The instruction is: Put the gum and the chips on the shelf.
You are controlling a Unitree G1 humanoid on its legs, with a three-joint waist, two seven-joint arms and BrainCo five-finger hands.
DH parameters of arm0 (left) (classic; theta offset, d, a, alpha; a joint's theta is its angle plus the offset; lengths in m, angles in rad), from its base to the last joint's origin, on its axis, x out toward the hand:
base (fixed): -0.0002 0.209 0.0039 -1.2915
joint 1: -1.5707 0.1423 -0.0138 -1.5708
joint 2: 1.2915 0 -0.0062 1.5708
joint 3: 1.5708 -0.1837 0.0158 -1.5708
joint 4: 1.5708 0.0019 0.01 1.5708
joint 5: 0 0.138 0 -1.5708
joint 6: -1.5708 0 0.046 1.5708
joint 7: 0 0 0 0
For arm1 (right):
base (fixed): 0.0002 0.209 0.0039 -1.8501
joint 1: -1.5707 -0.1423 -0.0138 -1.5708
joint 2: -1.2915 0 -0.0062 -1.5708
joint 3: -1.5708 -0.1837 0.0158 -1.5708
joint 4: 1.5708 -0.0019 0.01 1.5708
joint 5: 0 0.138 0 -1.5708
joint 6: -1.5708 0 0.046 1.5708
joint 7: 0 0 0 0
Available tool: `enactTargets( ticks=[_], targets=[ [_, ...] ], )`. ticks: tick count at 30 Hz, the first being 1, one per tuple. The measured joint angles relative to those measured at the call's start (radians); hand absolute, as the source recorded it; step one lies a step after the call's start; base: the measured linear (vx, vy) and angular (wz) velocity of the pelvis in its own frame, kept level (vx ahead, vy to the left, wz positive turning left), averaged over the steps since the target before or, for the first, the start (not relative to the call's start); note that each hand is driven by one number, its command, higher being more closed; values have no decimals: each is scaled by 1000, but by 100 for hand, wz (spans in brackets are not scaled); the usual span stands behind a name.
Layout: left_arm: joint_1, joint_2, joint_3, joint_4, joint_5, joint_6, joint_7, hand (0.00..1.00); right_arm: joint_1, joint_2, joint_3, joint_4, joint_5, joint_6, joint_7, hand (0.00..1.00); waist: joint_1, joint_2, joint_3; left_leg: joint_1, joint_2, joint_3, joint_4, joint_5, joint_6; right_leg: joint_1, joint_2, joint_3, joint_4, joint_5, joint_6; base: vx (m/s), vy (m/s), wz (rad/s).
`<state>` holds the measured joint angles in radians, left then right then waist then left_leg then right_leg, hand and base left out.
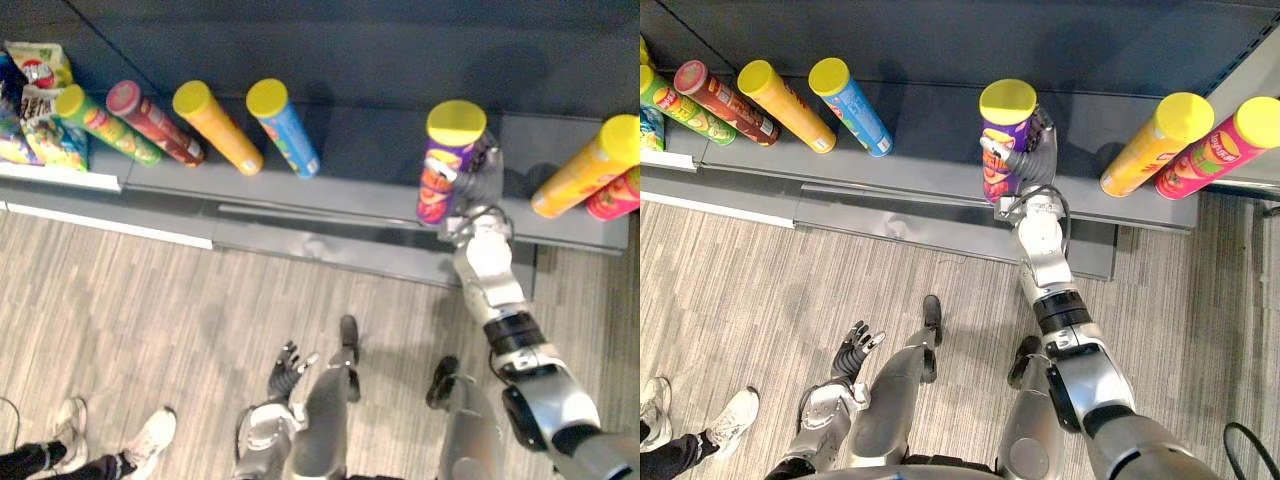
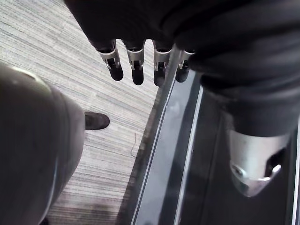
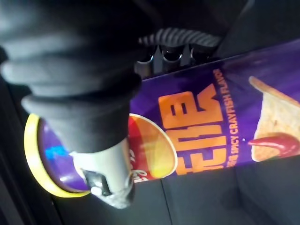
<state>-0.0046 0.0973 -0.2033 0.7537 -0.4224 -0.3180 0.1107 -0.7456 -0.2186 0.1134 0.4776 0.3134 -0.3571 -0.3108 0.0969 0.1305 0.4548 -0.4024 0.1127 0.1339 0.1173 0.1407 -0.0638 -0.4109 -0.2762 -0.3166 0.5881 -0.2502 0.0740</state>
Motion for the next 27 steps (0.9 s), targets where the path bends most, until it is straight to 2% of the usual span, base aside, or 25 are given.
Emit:
enactTargets(
  ticks=[7,14,21,27],
  targets=[
    [0,-40,0,-62,-8,0,2,0,-40,39,-19,-40,-3,-30,-94,100,4,0,4,-37,0,4,27,-5,-2,-41,-16,-2,52,-23,-7,45,-84,3],
    [2,-64,5,-92,-8,1,5,0,-139,42,-9,-69,-42,-97,-188,100,20,-1,5,-83,5,25,53,-6,0,-85,-42,-16,104,-53,-12,19,-88,11],
    [2,-86,14,-98,-9,0,10,0,-199,84,21,-67,-46,-101,-231,100,28,-2,15,-115,-4,23,77,-8,2,-118,-61,-16,139,-68,-14,17,-66,6],
    [2,-95,13,-123,-9,-1,21,0,-243,80,70,-18,-80,-99,-247,100,41,-2,15,-155,-9,26,84,-3,4,-163,-74,-15,164,-71,-14,18,-85,5]
  ],
)
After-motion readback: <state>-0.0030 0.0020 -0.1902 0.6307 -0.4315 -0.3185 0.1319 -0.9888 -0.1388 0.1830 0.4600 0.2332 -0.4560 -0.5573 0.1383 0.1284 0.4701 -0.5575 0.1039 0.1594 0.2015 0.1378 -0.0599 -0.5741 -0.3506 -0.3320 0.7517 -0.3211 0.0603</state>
